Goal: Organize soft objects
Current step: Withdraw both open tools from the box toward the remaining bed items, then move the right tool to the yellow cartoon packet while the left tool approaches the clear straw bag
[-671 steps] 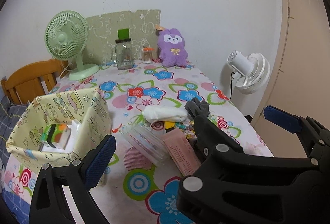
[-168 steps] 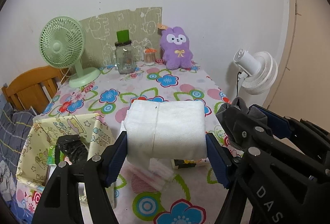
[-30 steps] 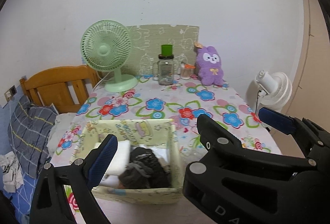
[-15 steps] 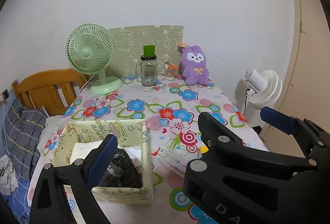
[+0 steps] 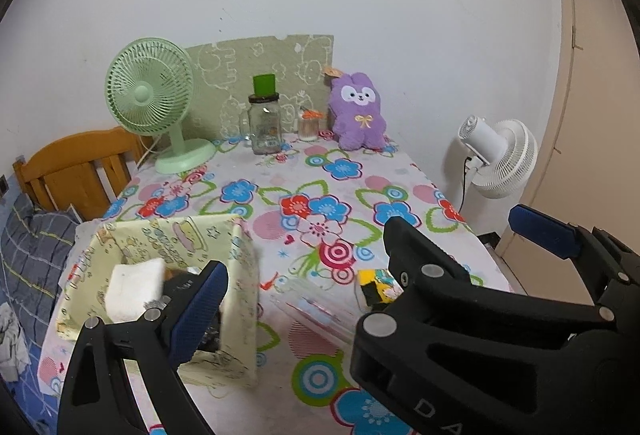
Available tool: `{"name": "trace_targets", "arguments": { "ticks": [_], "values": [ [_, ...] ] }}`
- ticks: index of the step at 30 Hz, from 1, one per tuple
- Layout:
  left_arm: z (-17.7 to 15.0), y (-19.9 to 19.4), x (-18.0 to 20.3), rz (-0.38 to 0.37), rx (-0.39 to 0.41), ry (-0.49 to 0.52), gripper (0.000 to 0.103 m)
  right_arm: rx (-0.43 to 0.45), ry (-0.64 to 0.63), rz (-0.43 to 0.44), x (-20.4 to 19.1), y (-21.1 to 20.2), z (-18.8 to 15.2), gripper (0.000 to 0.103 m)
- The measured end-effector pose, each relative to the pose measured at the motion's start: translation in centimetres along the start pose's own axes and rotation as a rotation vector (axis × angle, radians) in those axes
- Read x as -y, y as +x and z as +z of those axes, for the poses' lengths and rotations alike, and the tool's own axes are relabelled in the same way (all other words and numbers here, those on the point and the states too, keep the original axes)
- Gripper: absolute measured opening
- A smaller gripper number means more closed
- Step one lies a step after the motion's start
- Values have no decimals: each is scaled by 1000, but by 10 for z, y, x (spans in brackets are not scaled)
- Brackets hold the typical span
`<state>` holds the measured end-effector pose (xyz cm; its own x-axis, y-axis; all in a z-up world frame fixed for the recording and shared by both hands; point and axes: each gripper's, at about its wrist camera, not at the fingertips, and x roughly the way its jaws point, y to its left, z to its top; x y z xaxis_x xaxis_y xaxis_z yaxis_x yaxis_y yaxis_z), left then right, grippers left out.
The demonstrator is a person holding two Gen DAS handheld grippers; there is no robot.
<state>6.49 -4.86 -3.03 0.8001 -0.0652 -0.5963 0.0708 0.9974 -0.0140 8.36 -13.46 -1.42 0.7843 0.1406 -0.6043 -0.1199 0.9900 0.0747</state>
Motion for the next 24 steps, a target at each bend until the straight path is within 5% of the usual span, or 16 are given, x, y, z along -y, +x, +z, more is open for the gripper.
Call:
{"name": "trace_targets", "arguments": {
  "ticks": [24],
  "values": [
    [-45, 56, 23, 65, -102, -110, 99, -80, 1, 41, 35, 53, -40, 96]
  ]
}}
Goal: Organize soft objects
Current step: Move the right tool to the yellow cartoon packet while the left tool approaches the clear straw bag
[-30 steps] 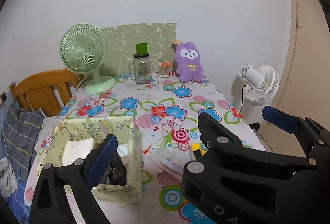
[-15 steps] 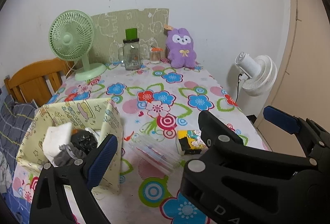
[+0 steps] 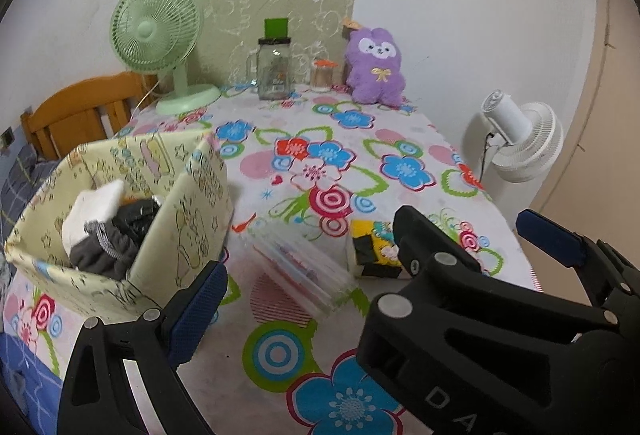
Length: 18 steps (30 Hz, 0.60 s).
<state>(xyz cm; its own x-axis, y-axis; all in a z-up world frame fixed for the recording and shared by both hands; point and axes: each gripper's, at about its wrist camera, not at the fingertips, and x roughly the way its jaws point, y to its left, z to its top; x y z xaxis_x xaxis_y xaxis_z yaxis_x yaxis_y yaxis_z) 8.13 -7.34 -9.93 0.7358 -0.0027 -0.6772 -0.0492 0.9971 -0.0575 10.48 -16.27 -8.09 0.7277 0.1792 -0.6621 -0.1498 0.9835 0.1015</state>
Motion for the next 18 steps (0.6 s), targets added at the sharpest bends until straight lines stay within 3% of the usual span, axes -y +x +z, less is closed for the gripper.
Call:
{"name": "trace_targets", "arguments": {
  "ticks": [13, 18],
  "values": [
    [-8, 35, 4, 63, -73, -42, 99, -68, -21, 18, 11, 40, -7, 96],
    [-6, 44, 0, 102, -84, -91, 99, -96, -27, 65, 11, 55, -2, 96]
  ]
}}
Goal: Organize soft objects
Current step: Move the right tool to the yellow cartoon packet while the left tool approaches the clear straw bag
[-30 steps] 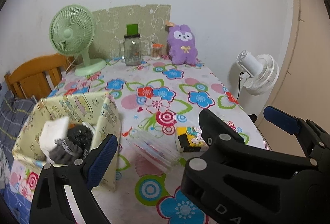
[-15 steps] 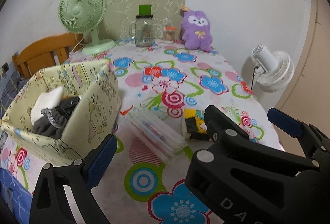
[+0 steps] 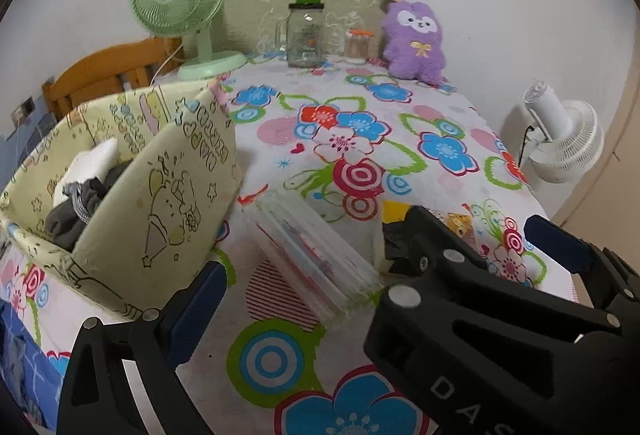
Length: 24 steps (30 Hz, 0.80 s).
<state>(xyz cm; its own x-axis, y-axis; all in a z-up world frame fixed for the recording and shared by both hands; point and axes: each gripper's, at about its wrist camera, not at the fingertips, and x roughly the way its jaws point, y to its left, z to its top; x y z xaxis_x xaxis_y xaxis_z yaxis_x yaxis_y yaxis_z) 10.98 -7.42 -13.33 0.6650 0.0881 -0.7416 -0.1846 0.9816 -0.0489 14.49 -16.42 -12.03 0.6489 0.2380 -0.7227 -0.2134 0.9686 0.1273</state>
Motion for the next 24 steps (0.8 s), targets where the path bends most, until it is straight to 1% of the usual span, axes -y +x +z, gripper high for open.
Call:
{"name": "trace_targets", "arguments": {
  "ticks": [6, 11, 16, 19, 22, 23, 24],
  "values": [
    [1, 11, -5, 39, -25, -25, 99, -30, -12, 37, -5, 17, 3, 96],
    [-1, 22, -10, 64, -72, -61, 99, -72, -35, 59, -8, 33, 3, 96],
    [-3, 29, -6, 83, -94, -41, 99, -116, -43, 64, -7, 44, 0, 96],
    [-4, 35, -2, 92, -126, -21, 99, -160, -44, 54, -5, 52, -3, 96],
    [-5, 38, 0, 89, -132, -12, 99, -167, -18, 53, 0, 55, -6, 96],
    [-6, 38, 0, 85, -129, -12, 99, -164, -10, 50, 2, 55, -7, 94],
    [-6, 38, 1, 82, -124, -13, 99, -160, -10, 47, 2, 54, -8, 88]
  ]
}}
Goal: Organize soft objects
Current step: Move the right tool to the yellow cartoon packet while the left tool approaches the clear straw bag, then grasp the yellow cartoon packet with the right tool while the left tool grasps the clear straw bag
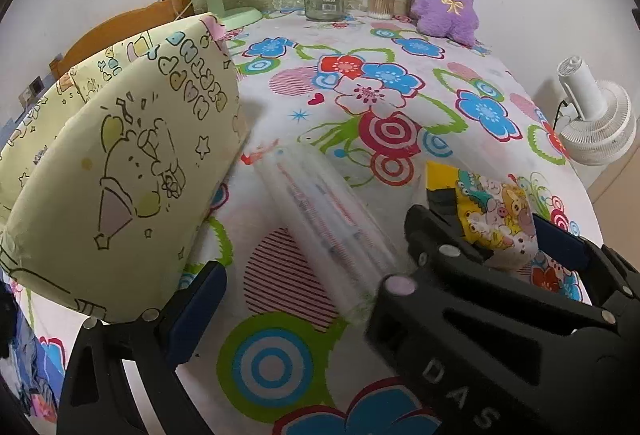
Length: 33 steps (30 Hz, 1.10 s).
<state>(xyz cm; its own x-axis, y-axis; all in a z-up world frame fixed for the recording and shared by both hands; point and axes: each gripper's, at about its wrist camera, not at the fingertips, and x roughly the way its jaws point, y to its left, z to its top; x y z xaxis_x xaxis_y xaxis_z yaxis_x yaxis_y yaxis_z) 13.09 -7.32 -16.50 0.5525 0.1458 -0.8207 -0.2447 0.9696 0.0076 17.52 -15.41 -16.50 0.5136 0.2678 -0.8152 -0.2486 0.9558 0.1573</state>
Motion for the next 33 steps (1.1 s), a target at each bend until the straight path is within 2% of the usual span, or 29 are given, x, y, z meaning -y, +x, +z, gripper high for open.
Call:
{"name": "trace_targets", "arguments": {
  "ticks": [2, 6, 14, 22, 33],
  "values": [
    [0, 0, 1, 2, 3, 1, 99, 7, -3, -8, 1, -2, 0, 80],
    [0, 0, 4, -5, 9, 8, 99, 14, -1, -13, 4, -4, 0, 79],
    [1, -7, 10, 1, 39, -5, 99, 47, 9, -36, 11, -14, 2, 78],
    [8, -6, 8, 76, 24, -81, 99, 81, 30, -43, 19, -23, 6, 79],
    [22, 3, 15, 76, 31, -97, 100, 120, 49, -62, 27, -24, 21, 79]
  ]
}}
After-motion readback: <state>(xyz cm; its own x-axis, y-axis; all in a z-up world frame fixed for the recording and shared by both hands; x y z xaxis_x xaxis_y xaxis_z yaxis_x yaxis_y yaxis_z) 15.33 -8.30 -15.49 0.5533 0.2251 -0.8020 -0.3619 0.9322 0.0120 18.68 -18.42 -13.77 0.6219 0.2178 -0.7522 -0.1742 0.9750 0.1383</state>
